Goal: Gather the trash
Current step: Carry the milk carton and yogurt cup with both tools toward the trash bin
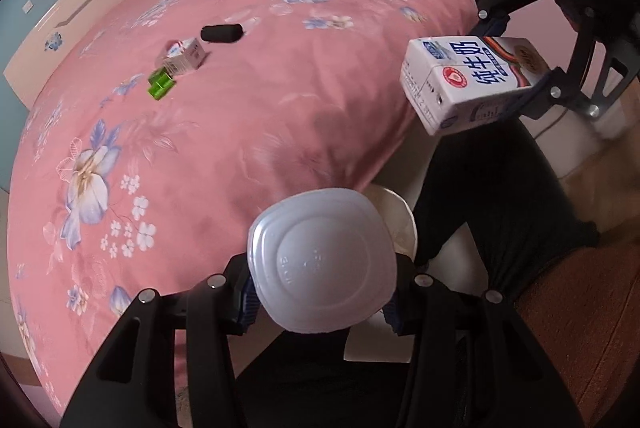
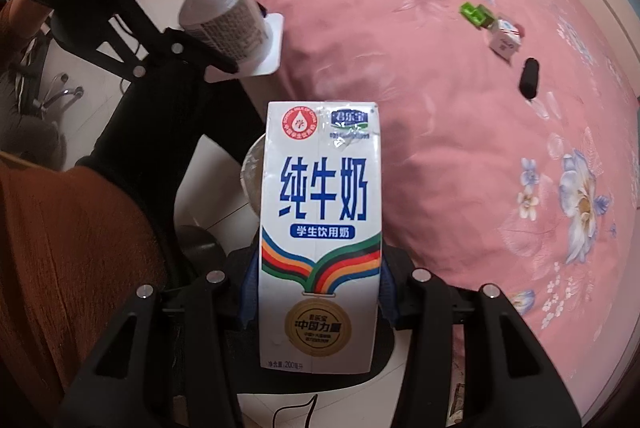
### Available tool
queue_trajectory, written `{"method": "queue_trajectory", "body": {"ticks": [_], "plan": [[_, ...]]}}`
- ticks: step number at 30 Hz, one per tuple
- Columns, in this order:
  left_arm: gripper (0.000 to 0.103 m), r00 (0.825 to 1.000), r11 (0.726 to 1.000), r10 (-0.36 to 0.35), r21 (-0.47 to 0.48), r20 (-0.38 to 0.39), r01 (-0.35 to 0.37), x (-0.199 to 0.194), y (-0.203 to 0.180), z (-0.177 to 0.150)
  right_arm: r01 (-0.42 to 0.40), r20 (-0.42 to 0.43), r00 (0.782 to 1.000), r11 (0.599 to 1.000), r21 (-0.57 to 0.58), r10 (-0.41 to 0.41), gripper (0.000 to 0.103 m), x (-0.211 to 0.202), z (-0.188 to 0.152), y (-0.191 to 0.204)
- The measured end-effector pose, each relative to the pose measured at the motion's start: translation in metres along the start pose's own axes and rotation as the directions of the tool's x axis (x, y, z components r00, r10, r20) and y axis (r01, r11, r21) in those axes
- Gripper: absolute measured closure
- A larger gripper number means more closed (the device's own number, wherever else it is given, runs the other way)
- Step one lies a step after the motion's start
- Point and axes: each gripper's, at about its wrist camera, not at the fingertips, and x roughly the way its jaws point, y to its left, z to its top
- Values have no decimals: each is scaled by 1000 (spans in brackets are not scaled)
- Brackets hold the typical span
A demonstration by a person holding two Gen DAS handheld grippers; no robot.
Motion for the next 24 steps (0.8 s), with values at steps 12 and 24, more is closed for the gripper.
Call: {"method": "queue_trajectory", "body": {"ticks": [12,24], "plan": [[53,995,996,-91,-12,-42,91,39,-19,-17,-79,-54,995,997,-2,79,54,48,-5,14],[53,974,979,-198,-63,-106,192,106,-11,-21,-183,-132,974,983,31,186,54,126,15,-7]]}}
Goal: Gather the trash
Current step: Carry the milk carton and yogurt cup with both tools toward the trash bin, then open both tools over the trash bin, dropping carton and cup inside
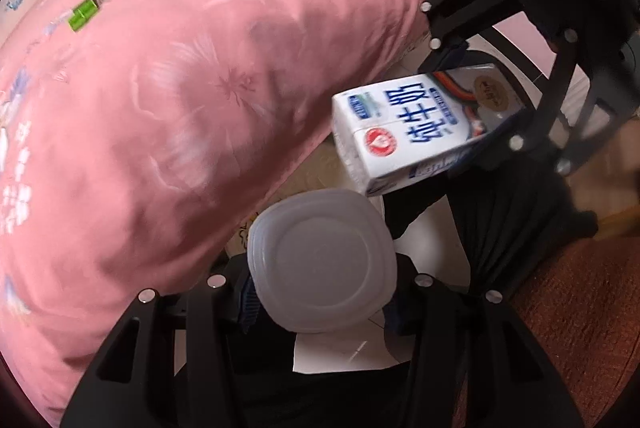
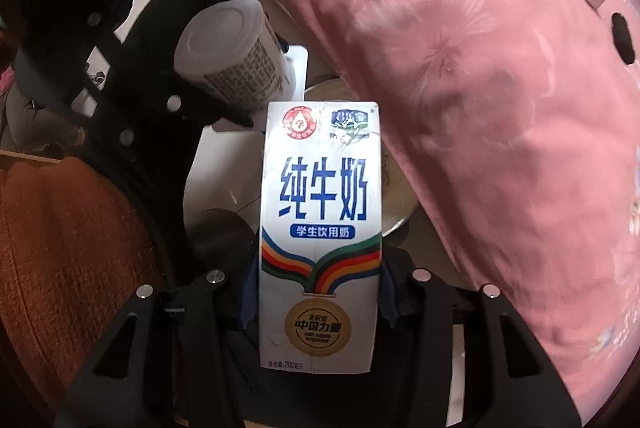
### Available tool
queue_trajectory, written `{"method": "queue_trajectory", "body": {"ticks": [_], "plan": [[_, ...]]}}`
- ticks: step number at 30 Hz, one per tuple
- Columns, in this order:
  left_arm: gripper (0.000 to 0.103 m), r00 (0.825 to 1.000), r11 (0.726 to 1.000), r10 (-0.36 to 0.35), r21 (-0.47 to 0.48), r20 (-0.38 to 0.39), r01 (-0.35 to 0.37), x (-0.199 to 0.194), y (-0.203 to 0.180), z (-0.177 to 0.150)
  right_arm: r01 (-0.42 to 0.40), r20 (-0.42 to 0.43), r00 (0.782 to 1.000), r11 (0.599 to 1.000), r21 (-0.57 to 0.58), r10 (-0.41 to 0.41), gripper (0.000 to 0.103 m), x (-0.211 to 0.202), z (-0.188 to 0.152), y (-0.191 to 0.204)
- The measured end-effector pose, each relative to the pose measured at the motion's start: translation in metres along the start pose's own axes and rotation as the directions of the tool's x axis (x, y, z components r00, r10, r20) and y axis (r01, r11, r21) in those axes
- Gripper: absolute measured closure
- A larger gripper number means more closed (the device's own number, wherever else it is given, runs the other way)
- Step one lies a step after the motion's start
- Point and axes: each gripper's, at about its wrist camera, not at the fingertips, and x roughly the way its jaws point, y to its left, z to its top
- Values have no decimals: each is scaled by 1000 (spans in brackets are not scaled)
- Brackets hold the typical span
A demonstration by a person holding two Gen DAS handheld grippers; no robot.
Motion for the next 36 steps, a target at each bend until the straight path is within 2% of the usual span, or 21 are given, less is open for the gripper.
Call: {"method": "queue_trajectory", "body": {"ticks": [11,21,23,24,25,26,27,31,36], "plan": [[53,997,998,-43,-47,-60,40,45,22,-3,-44,-37,998,999,20,44,54,35,20,-30],[52,996,994,-70,-84,-62,65,56,30,-12,-35,-42,998,999,29,36,54,48,29,-35],[50,994,992,-82,-102,-67,75,54,34,-12,-37,-35,999,999,23,38,54,45,31,-32],[46,994,992,-83,-106,-68,75,55,35,-13,-37,-27,999,999,24,38,48,44,33,-31],[35,995,992,-77,-107,-65,70,55,36,-14,-26,-22,999,999,26,26,33,43,33,-31],[28,996,992,-70,-105,-58,64,54,35,-15,-12,-16,1000,1000,28,12,28,42,33,-31],[27,996,993,-70,-100,-50,65,52,34,-16,8,-6,1000,1000,26,-8,24,41,34,-31],[19,997,993,-67,-101,-46,62,48,32,-18,48,6,999,998,40,-49,20,37,35,-33],[18,998,993,-51,-105,-29,48,37,30,-19,73,19,997,996,53,-74,20,27,31,-36]]}}
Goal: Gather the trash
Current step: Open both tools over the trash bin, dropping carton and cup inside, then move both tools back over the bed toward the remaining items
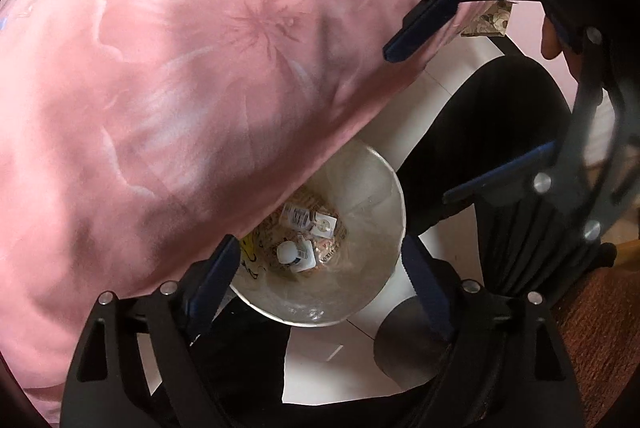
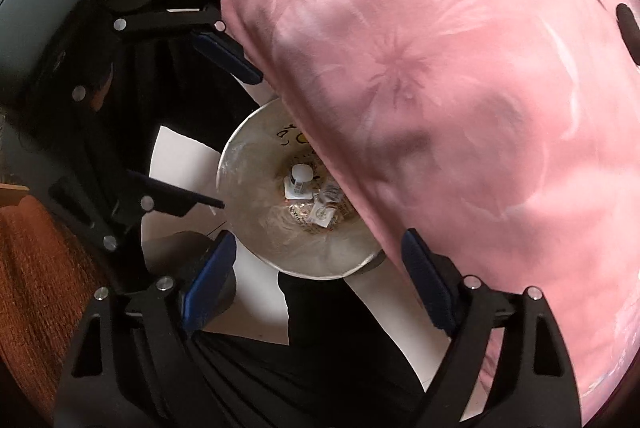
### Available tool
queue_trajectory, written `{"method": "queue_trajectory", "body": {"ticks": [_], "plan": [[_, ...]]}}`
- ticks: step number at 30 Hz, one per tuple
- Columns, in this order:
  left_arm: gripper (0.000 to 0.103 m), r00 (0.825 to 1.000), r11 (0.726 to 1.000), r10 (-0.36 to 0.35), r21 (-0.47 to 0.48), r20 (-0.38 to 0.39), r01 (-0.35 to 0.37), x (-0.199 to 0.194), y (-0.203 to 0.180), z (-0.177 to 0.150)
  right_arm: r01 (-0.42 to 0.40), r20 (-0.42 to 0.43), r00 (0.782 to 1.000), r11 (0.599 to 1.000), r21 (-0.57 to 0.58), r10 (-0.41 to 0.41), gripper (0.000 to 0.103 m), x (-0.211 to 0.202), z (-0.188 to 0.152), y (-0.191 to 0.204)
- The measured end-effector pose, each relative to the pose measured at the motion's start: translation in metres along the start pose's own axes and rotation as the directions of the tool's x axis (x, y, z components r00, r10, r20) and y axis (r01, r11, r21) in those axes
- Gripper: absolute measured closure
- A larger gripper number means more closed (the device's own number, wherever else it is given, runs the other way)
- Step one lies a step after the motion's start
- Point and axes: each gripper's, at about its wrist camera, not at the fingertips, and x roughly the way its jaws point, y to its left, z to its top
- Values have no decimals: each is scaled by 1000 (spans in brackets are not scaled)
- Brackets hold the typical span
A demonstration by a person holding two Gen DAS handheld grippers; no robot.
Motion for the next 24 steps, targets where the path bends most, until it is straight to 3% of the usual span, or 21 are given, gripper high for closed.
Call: {"method": "queue_trajectory", "body": {"ticks": [10,18,22,24], "plan": [[16,990,995,103,-17,92,-102,-38,6,7,61,87,994,995,73,-68,20,-35,-15,-8],[9,980,974,181,-151,86,-167,-67,32,20,102,162,978,979,176,-131,20,-78,-27,-23],[8,963,959,233,-197,137,-204,-92,37,26,113,176,973,975,189,-147,20,-88,-27,-25],[8,943,948,286,-190,168,-254,-108,35,31,123,183,971,976,180,-156,20,-92,-28,-25]]}}
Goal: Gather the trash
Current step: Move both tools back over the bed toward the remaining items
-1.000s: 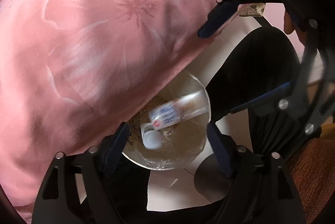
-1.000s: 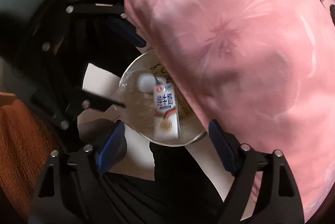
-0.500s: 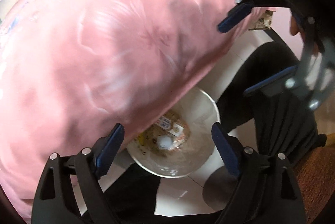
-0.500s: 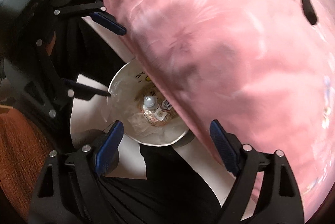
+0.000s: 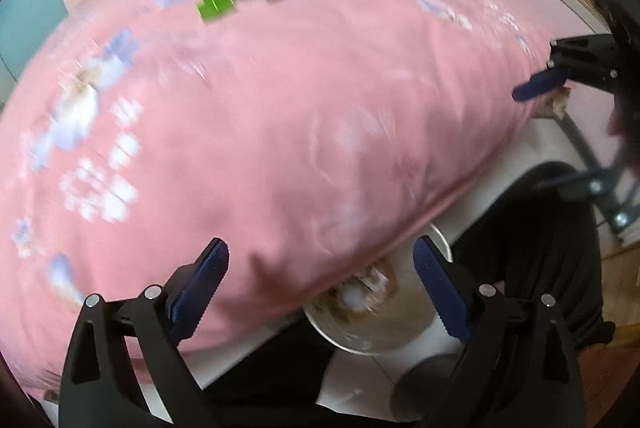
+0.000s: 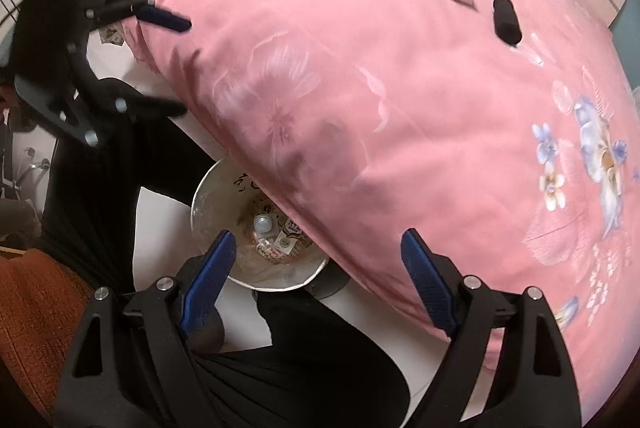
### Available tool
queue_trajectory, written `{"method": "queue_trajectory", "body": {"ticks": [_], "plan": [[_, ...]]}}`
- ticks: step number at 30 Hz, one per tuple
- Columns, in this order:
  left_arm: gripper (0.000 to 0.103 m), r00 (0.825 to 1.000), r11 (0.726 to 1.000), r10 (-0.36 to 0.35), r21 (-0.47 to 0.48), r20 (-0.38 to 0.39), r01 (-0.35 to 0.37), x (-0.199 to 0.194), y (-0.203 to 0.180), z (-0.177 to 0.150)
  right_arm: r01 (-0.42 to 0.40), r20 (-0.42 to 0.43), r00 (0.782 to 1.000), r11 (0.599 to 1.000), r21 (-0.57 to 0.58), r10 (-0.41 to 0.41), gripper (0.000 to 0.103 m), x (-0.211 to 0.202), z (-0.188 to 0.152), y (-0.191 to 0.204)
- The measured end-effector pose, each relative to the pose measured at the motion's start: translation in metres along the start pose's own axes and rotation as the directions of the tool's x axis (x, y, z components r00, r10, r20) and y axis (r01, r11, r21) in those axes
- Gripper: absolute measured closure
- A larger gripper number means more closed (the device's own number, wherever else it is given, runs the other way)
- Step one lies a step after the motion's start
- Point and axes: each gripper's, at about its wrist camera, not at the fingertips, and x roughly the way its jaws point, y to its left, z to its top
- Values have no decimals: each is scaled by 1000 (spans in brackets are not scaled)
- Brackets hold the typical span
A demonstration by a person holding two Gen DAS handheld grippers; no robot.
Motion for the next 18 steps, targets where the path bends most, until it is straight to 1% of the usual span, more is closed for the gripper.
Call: {"method": "queue_trajectory", "body": {"ticks": [2,3,5,6,8,12,13,15,18], "plan": [[8,998,999,50,1,42,-50,-8,0,4,7,13,1000,1000,-9,-7,20,-7,3,1],[8,996,998,64,-9,55,-64,-14,3,9,14,18,1000,1000,-13,-14,20,-11,5,1],[8,995,997,72,-32,62,-71,-21,9,15,31,28,999,999,-23,-30,20,-15,7,4],[7,994,996,87,-42,64,-85,-23,12,18,38,32,999,999,-28,-37,20,-16,6,4],[6,993,994,107,-37,52,-105,-25,15,23,51,47,998,998,-27,-50,20,-21,8,3],[6,989,990,132,-50,61,-129,-32,24,30,78,65,995,997,-10,-78,20,-33,14,-7],[6,985,987,151,-60,78,-146,-36,26,31,84,72,994,996,-1,-84,20,-37,16,-11],[6,985,989,148,-41,83,-145,-38,27,36,75,89,993,997,8,-75,20,-44,19,-18],[6,978,984,177,-3,111,-178,-47,31,49,84,108,991,996,17,-85,20,-55,26,-27]]}}
